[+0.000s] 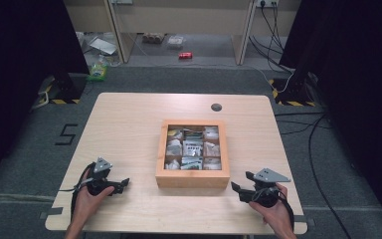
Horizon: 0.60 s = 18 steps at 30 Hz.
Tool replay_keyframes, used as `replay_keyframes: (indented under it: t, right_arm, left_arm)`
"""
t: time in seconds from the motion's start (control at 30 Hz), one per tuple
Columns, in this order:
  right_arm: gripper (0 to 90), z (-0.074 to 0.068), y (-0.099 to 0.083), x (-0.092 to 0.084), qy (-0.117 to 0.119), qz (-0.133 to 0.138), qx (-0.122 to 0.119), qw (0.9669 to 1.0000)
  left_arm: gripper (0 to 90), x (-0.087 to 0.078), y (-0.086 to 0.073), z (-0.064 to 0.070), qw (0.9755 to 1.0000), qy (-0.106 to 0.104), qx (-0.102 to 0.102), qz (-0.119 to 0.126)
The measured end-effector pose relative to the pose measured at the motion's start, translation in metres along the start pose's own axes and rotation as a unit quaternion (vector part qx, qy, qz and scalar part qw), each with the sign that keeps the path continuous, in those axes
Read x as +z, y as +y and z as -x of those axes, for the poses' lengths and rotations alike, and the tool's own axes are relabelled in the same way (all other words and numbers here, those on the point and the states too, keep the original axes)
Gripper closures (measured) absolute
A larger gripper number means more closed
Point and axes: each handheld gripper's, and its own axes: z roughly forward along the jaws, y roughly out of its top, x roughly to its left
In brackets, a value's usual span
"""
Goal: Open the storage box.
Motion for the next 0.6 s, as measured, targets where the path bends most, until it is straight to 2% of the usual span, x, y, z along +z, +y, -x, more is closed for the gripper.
replay_keyframes:
  t: [0.2,0.6]
  right_arm:
    - [32.7,-0.007,0.002,0.001,0.011,0.006,-0.010,0.9999]
    - [46.7,-0.019,0.006,0.009,0.026,0.017,-0.040,0.9987]
  left_arm:
    - [0.0,0.000,0.000,0.000,1.0000,0.000,0.000,0.000]
    - [0.0,0.000,0.000,0.000,1.0000,0.000,0.000,0.000]
